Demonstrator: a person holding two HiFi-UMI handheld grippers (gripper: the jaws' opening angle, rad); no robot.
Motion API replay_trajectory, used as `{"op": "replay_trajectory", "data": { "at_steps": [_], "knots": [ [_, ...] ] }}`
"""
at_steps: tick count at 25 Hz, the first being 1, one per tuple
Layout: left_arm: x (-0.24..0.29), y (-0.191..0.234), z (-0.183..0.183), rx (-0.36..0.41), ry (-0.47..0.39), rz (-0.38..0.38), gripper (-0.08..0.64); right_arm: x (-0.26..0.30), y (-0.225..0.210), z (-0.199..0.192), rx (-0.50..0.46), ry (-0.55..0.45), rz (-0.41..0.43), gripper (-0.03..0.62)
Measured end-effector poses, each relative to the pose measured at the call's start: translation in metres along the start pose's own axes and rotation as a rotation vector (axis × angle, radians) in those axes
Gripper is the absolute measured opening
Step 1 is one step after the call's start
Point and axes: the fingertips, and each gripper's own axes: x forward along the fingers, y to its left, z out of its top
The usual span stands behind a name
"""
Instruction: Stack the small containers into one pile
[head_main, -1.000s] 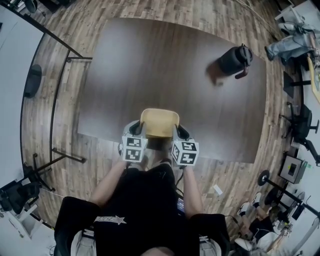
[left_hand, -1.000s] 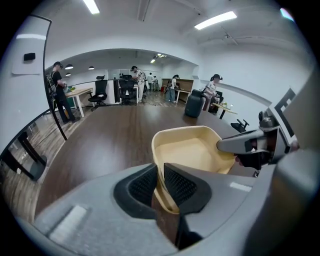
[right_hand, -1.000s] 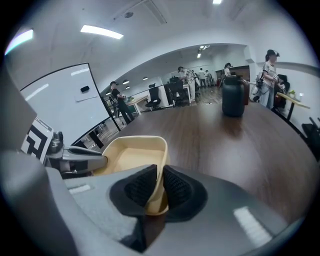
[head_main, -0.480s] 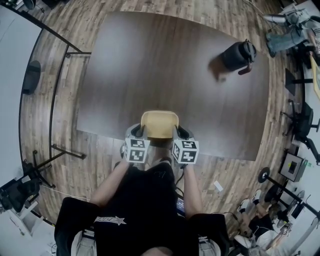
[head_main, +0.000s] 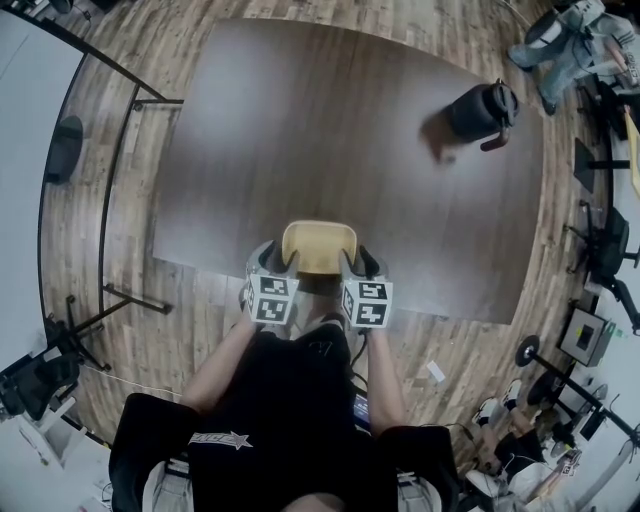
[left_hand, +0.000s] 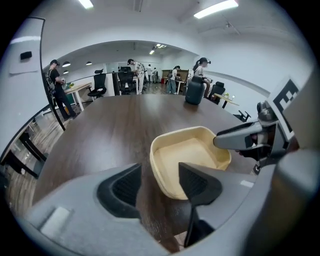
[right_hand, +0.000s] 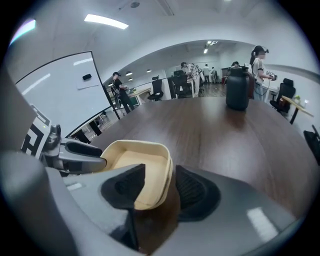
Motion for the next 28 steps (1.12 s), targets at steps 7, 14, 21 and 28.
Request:
{"op": "replay_trajectory", "data": {
  "at_steps": [7, 14, 21, 28],
  "knots": [
    [-0.010, 0.011, 0.014, -0.029, -0.079, -0.029, 0.362, -0.005, -0.011, 0.001, 0.055, -0.037, -0.023, 0.275],
    [-0.023, 0.025, 0.024, -0.022, -0.121, -0.007, 0.362, -0.022, -0.014, 0.020, 0.047, -0.096, -0.050, 0.275],
    [-0.062, 0.055, 0.078, -0.032, -0.286, 0.040, 0.352, -0.066, -0.022, 0.070, -0.005, -0.244, -0.103, 0.275],
    [-0.140, 0.062, 0.160, 0.057, -0.579, 0.054, 0.211, -0.147, -0.013, 0.152, -0.123, -0.542, -0.158, 0.260]
  ]
}}
